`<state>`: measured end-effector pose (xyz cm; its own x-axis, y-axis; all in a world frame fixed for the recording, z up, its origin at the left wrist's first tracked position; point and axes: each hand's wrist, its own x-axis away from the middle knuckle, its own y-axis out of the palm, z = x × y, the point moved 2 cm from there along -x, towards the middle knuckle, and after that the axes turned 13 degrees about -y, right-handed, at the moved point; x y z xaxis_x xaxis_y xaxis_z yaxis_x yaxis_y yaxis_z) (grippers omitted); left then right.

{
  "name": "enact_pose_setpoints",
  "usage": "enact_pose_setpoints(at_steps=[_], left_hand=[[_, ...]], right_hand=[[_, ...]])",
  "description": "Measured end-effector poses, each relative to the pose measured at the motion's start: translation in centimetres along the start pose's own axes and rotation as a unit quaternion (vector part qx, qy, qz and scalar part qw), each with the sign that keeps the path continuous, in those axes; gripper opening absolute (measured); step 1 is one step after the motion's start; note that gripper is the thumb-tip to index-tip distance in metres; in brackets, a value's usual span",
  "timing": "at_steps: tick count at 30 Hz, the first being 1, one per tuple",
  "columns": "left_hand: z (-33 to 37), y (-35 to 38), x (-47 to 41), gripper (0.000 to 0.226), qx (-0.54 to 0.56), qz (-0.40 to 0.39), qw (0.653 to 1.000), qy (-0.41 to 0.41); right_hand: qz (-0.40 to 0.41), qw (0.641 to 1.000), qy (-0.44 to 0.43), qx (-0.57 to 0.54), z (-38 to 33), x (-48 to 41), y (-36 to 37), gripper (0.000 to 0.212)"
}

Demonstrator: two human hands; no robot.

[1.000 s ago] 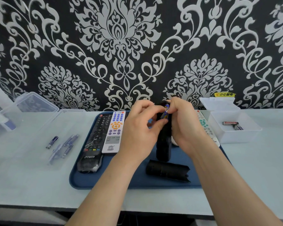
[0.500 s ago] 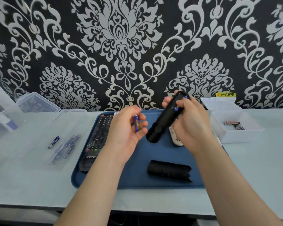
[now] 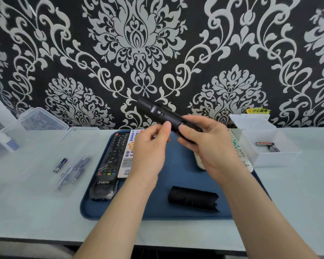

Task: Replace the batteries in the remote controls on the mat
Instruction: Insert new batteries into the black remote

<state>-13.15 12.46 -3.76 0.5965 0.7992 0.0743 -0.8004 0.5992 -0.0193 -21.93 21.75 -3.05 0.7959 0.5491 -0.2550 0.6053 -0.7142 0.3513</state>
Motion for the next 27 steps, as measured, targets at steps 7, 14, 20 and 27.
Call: enact_pose_setpoints(at_steps=[7, 14, 20, 27], left_hand=[[0.9, -0.1, 0.7, 0.020, -0.046, -0.007, 0.991, 0.124], [1.0, 0.1, 0.8, 0.031, -0.067, -0.066, 0.985, 0.143], [0.6, 0.2, 0.6, 0.035, -0.098, -0.077, 0.983, 0.134], [0.0, 1.0, 0.6, 0.036, -0.200, -0.052, 0.960, 0.189]], right_hand=[[-0.118, 0.981, 0.126, 0.089, -0.6, 0.8, 0.1, 0.016], [-0.101, 0.988, 0.111, 0.031, -0.3, 0.6, 0.1, 0.016], [-0.067, 0.990, 0.123, 0.013, 0.3, 0.8, 0.5, 0.021], [-0.046, 0.978, 0.177, -0.101, 0.2, 0.9, 0.6, 0.027]])
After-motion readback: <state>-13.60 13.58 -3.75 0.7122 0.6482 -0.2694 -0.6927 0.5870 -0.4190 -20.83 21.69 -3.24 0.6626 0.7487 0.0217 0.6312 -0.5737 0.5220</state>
